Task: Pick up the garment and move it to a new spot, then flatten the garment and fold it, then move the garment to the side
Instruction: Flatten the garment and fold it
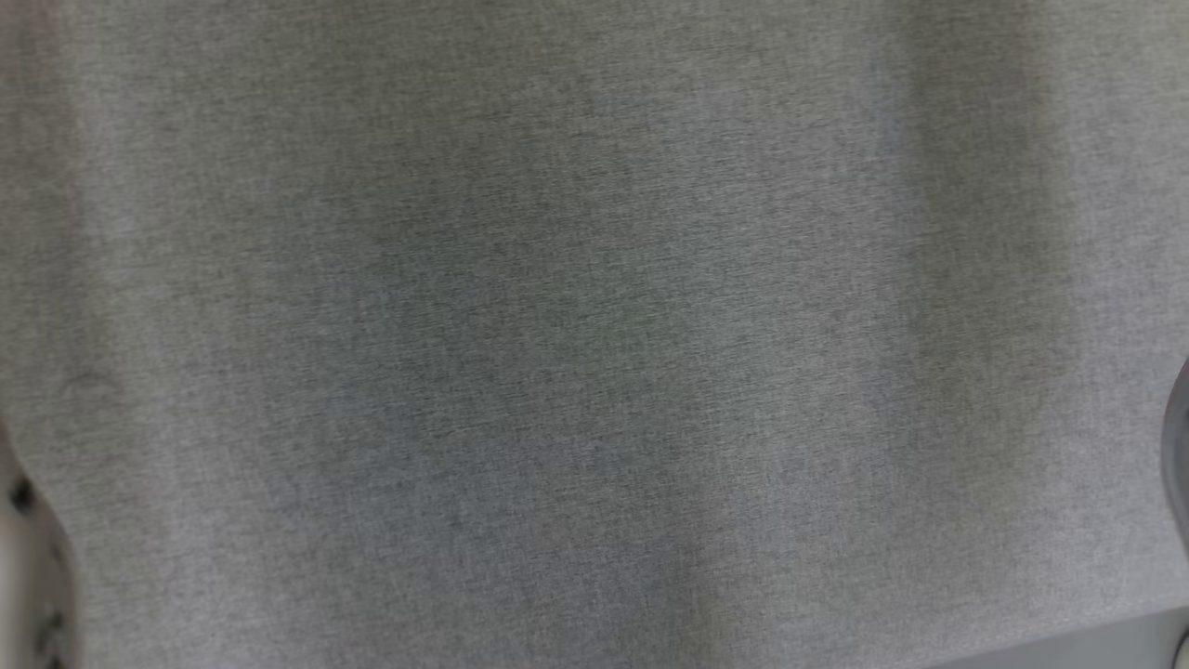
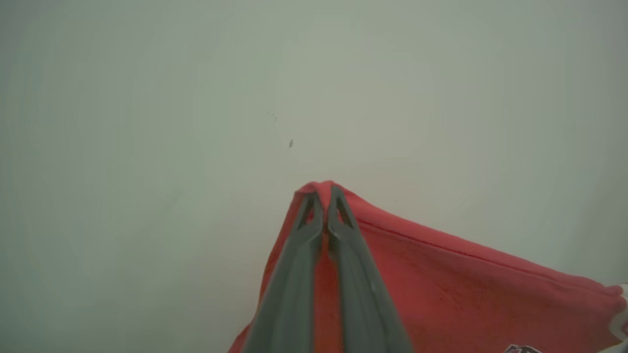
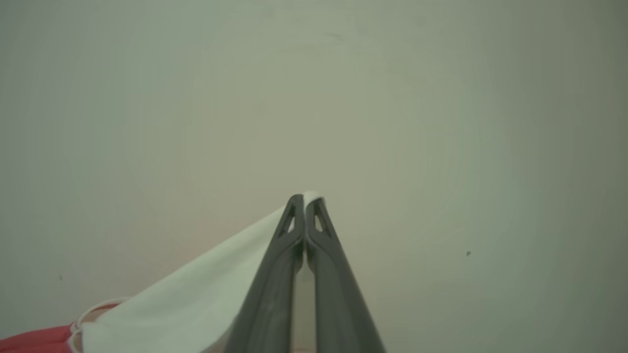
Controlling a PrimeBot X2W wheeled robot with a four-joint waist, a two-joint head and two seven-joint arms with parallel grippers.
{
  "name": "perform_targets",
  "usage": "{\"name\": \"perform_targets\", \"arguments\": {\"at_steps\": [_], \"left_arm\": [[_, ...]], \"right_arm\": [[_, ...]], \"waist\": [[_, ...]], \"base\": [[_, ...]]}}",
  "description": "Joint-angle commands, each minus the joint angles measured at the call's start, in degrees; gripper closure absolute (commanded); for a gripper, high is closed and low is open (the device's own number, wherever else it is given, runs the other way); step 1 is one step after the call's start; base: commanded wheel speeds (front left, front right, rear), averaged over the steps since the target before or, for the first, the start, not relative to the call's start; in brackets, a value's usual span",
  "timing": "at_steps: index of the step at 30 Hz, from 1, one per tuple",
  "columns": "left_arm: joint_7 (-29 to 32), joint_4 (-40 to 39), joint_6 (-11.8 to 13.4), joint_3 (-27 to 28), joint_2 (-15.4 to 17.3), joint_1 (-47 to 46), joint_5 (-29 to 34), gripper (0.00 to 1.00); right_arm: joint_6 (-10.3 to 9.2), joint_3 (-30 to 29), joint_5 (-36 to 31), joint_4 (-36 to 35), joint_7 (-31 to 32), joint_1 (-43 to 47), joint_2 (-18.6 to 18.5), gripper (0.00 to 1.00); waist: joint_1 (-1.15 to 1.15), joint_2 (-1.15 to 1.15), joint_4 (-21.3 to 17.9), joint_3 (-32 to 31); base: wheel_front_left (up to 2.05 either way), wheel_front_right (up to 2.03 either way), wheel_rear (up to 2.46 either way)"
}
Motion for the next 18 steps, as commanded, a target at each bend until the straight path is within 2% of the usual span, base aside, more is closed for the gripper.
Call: {"name": "perform_targets", "arguments": {"at_steps": [1, 4, 10, 13, 18], "left_arm": [[-0.4, -1.5, 0.0, -1.0, -0.1, 3.3, -1.0, 1.0], [-0.4, -2.6, 0.0, -2.3, -0.3, 7.0, -2.2, 1.0], [-0.3, -6.6, 0.0, -6.5, -0.6, 21.5, -7.3, 1.0], [-0.3, -8.6, 0.0, -6.5, -2.3, 29.8, -9.2, 1.0], [-0.3, -10.8, 0.0, -6.2, -5.3, 43.2, -10.7, 1.0]], "right_arm": [[0.02, 2.5, 1.4, -1.5, -0.3, 4.0, -1.4, 1.0], [0.02, 4.7, 3.4, -2.1, -0.3, 8.2, -2.4, 1.0], [0.02, 8.3, 8.6, -5.8, -0.3, 24.6, -4.7, 1.0], [0.02, 6.7, 10.6, -7.6, 0.5, 33.6, -5.2, 1.0], [0.02, -0.1, 11.2, -11.7, 2.3, 49.1, -2.6, 1.0]], "waist": [[-0.03, -0.02, 0.8, -0.1], [-0.03, -0.02, 1.1, -1.2], [-0.03, -0.02, 2.6, -7.9], [-0.03, -0.02, 3.5, -11.8], [-0.03, -0.02, 4.4, -18.4]], "base": [[0.0, 0.0, 0.0], [0.0, 0.0, 0.0], [0.0, 0.0, 0.0], [0.0, 0.0, 0.0], [0.0, 0.0, 0.0]]}}
